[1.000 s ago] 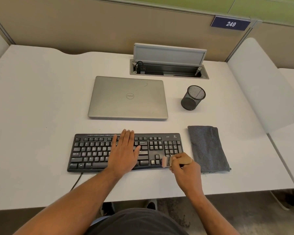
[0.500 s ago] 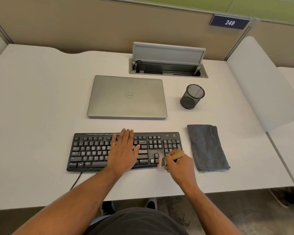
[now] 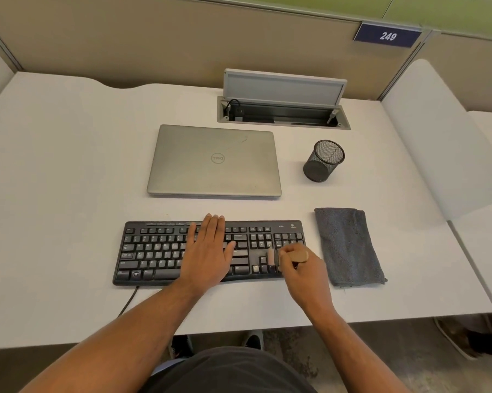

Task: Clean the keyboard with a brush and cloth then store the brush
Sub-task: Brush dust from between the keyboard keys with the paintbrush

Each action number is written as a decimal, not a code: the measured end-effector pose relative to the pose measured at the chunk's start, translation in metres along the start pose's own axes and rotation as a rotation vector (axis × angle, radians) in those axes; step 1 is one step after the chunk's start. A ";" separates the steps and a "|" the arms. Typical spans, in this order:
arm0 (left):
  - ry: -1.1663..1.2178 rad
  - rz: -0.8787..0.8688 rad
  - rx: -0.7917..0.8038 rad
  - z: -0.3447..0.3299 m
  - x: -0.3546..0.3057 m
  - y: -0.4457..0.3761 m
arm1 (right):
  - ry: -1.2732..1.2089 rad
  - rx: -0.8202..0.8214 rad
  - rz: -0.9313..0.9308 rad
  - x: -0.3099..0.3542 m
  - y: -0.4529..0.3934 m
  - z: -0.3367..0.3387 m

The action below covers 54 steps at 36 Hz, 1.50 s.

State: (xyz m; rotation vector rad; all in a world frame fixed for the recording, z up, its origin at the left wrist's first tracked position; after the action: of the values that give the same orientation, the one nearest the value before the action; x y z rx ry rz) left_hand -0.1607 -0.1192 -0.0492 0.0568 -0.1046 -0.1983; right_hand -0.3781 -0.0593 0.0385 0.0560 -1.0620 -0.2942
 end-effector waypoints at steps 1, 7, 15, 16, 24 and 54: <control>0.001 0.000 -0.001 0.000 0.000 0.000 | 0.016 0.028 -0.005 0.000 0.000 -0.004; 0.008 0.005 0.000 0.000 0.000 0.000 | 0.080 0.137 -0.117 -0.014 -0.002 -0.011; -0.001 0.004 0.000 -0.002 0.000 0.000 | 0.034 0.103 0.014 0.004 0.008 -0.020; 0.000 0.004 -0.001 -0.001 0.000 0.000 | 0.047 0.127 0.010 0.002 0.009 -0.024; 0.005 0.007 -0.013 0.000 0.001 0.000 | 0.050 0.083 0.029 0.000 0.008 -0.018; 0.039 0.009 -0.009 0.000 0.001 -0.001 | 0.242 -0.007 0.417 -0.020 0.048 -0.021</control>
State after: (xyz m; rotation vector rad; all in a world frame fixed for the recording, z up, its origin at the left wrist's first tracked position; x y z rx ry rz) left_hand -0.1603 -0.1199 -0.0487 0.0517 -0.0653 -0.1887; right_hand -0.3589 -0.0104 0.0203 -0.1332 -0.8080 0.0856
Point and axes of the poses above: each hand's wrist, its own y-axis away from the middle knuckle, its own z-axis out of the back of the hand, x = y × z, the point moved 10 cm from there along -y, towards the middle knuckle, and after that the axes turned 13 degrees about -y, right-handed, at the moved point
